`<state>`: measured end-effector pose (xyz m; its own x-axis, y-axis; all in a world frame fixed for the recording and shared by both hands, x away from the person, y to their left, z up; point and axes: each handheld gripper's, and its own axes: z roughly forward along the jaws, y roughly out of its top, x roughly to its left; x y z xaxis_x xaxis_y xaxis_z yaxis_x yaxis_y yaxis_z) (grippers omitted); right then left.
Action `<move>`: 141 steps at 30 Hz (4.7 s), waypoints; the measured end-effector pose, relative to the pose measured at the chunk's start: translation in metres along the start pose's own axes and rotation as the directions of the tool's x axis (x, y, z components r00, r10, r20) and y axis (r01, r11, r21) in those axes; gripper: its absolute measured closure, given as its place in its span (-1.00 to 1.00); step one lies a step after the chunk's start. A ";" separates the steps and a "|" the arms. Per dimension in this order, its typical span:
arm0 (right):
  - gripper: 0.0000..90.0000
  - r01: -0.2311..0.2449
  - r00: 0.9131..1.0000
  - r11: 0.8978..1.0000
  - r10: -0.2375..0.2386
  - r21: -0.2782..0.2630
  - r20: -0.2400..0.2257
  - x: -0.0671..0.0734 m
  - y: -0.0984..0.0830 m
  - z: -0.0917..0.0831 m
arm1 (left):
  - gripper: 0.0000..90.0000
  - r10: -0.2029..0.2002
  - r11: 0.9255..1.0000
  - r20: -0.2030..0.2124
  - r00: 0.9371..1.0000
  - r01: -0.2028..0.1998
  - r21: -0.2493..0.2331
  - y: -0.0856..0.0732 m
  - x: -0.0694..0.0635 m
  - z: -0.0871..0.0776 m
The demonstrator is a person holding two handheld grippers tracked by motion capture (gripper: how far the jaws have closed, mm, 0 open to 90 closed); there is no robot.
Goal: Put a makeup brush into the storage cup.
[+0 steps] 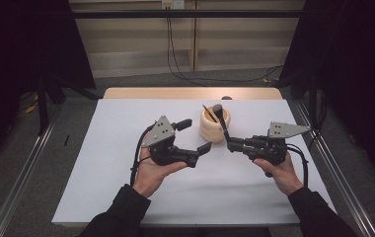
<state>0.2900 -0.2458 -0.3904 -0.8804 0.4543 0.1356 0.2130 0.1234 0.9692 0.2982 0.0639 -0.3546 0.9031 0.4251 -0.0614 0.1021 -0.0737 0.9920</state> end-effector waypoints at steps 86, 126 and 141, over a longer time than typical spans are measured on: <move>-0.30 0.040 0.999 0.998 -0.040 0.040 -0.013 0.007 -0.009 0.015 | 0.73 -0.111 0.994 0.147 0.983 0.106 0.041 0.014 0.003 0.023; -0.28 0.043 0.998 0.999 -0.042 0.023 -0.047 0.020 0.017 0.040 | 0.73 -0.098 0.991 0.165 0.981 0.081 0.110 0.023 0.010 0.016; 0.39 0.031 0.995 0.999 -0.029 0.029 -0.094 0.016 0.018 0.044 | 0.73 -0.093 0.988 0.187 0.978 0.067 0.141 0.018 0.005 0.025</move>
<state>0.2986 -0.1974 -0.3798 -0.9222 0.3655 0.1265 0.1971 0.1628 0.9668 0.3150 0.0423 -0.3397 0.9516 0.2537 -0.1732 0.2204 -0.1709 0.9603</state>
